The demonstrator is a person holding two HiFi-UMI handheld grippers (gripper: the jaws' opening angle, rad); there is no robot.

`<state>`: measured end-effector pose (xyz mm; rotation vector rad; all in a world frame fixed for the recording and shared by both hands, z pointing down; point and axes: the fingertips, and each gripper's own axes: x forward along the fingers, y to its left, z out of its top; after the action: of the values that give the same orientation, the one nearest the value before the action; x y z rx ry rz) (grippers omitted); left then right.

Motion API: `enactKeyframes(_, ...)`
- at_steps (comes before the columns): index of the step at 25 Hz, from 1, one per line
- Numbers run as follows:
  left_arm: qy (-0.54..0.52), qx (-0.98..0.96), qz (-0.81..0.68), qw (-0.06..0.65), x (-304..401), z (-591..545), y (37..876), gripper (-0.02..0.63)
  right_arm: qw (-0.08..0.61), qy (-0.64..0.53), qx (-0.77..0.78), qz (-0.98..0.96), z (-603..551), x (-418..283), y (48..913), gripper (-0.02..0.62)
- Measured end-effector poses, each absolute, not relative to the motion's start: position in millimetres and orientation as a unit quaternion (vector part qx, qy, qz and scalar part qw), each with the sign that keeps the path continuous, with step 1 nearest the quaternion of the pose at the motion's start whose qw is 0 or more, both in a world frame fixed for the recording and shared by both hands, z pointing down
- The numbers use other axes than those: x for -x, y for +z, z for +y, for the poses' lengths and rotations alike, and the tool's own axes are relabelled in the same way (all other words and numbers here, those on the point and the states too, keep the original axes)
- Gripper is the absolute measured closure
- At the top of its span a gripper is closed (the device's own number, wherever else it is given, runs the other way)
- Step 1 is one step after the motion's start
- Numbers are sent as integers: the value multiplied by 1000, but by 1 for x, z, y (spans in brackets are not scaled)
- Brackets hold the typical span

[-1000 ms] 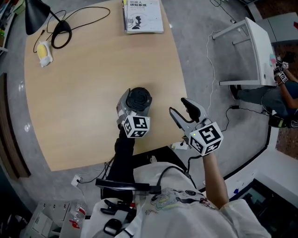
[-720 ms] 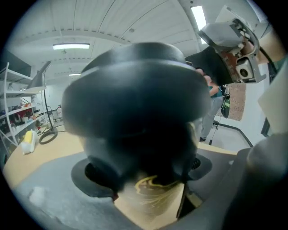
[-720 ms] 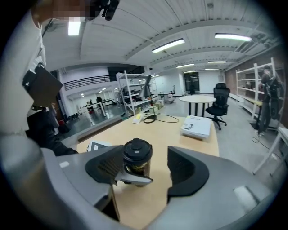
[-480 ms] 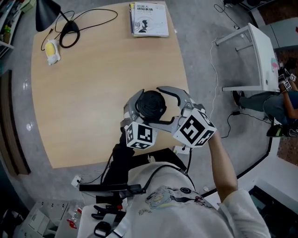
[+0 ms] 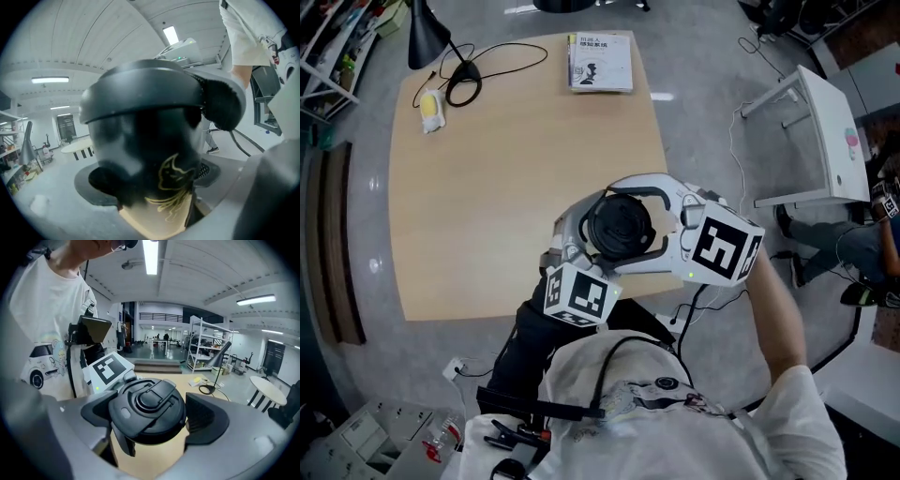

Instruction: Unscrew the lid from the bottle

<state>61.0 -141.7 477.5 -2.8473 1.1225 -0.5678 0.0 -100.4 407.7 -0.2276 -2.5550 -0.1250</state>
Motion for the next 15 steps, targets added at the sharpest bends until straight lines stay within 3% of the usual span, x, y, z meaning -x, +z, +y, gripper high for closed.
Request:
enactKeyframes(9, -120, 920, 373, 23, -99, -103, 423, 161, 192, -41, 130, -972, -57, -35, 354, 138)
enactKeyframes(15, -109, 935, 336, 30, -107, -89, 392, 147, 181, -37, 149, -971, -44, -41, 327, 138)
